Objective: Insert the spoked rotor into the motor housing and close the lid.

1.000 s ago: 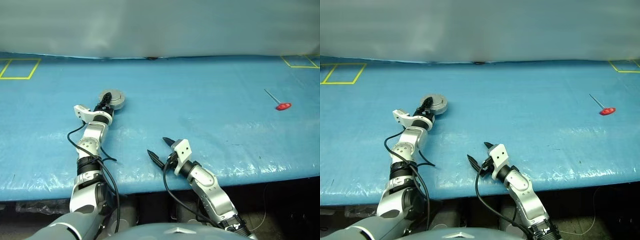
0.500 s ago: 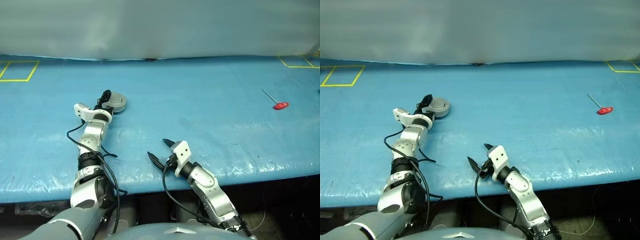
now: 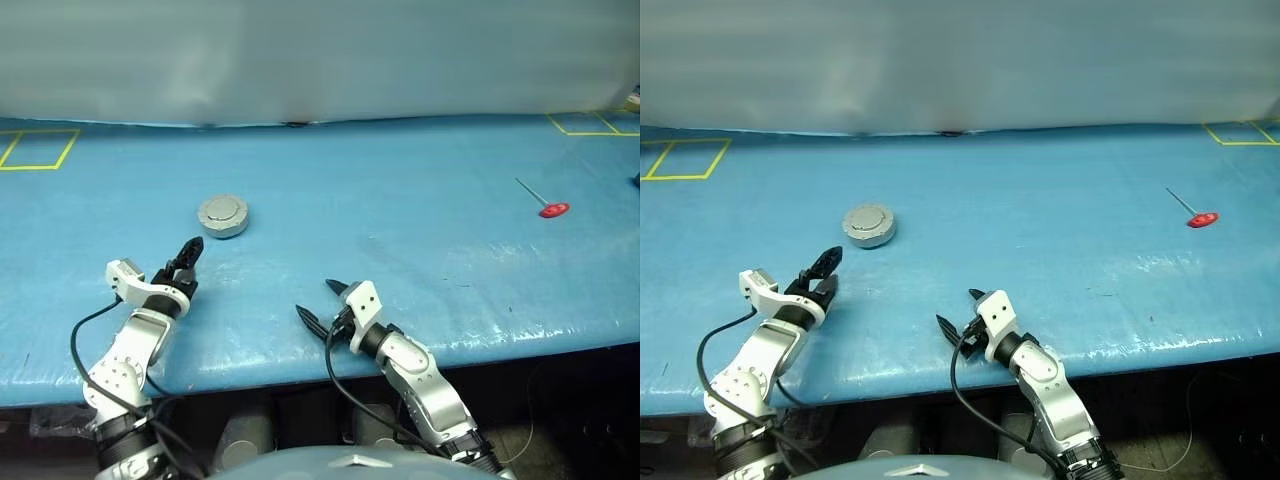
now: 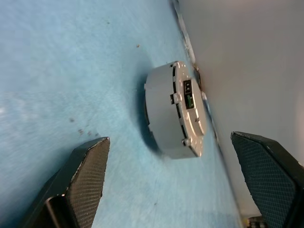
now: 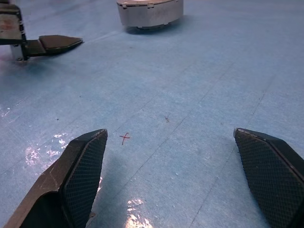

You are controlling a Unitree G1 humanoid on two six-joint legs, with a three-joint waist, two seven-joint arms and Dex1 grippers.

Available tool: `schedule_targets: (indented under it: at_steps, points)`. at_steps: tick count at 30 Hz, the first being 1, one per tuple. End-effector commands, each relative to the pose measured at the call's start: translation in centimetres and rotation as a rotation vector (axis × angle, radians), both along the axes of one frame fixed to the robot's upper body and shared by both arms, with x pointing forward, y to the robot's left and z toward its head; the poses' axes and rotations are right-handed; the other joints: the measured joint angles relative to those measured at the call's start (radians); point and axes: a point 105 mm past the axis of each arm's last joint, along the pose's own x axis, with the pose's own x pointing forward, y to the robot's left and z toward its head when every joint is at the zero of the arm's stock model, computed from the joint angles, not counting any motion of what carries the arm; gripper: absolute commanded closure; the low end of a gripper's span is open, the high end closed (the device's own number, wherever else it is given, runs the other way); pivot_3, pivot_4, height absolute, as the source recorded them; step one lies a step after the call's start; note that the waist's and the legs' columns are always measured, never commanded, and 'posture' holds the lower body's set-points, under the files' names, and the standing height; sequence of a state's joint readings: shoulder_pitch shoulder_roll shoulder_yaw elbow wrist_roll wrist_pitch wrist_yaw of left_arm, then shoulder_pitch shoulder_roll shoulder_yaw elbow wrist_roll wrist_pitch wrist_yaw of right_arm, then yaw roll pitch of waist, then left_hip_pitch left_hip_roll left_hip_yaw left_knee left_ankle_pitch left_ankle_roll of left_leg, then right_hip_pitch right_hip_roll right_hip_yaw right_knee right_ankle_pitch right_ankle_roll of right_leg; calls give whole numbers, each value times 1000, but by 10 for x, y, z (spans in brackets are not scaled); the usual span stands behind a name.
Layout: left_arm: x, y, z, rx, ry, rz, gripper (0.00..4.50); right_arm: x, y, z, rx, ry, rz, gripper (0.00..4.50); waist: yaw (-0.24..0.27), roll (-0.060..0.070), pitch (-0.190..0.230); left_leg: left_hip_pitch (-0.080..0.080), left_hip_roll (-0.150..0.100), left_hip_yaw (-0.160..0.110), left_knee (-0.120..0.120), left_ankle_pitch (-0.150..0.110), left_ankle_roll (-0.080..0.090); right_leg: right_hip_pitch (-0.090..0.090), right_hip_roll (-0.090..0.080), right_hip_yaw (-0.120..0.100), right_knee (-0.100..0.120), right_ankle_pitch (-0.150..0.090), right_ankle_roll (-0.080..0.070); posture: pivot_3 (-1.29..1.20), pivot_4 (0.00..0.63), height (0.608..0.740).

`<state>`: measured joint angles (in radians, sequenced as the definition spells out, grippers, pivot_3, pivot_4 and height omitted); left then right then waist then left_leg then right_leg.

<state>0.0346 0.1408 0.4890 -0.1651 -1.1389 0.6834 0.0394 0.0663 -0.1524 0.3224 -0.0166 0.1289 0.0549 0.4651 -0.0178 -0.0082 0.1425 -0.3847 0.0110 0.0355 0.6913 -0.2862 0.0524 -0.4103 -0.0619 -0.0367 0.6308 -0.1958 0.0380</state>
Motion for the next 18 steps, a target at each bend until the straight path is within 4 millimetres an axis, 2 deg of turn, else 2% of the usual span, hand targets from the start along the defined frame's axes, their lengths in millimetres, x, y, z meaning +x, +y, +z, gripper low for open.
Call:
schedule_targets:
  at_steps: [1,5,9,12,18]
  points:
    - [-20,-7,5,333,-50,-102,30,5,-5,14,33,-40,-12,0,-2,0,0,2,0,1,-1,0,0,1,0,0,0,-1,0,0,150,740]
    - [-35,-20,10,468,-140,-116,30,7,-10,15,21,-41,-23,0,9,1,0,2,1,3,-4,-1,-1,-1,-6,1,-1,-1,-1,0,150,740]
    - [-46,-31,9,687,-223,-102,30,12,-20,23,44,-70,-87,0,12,0,1,0,0,3,-7,-1,-1,-4,-8,1,-2,-1,-2,0,150,740]
    - [-50,-42,7,862,-268,-123,30,13,-24,34,77,-93,-118,0,15,0,1,-2,0,3,-8,-1,0,-5,-8,1,-3,-2,-3,0,150,740]
    - [-50,-51,15,1012,-386,-95,30,13,-31,48,86,-154,-153,0,19,0,0,-13,0,3,-8,-1,1,-14,-7,-2,-2,-2,-3,0,150,740]
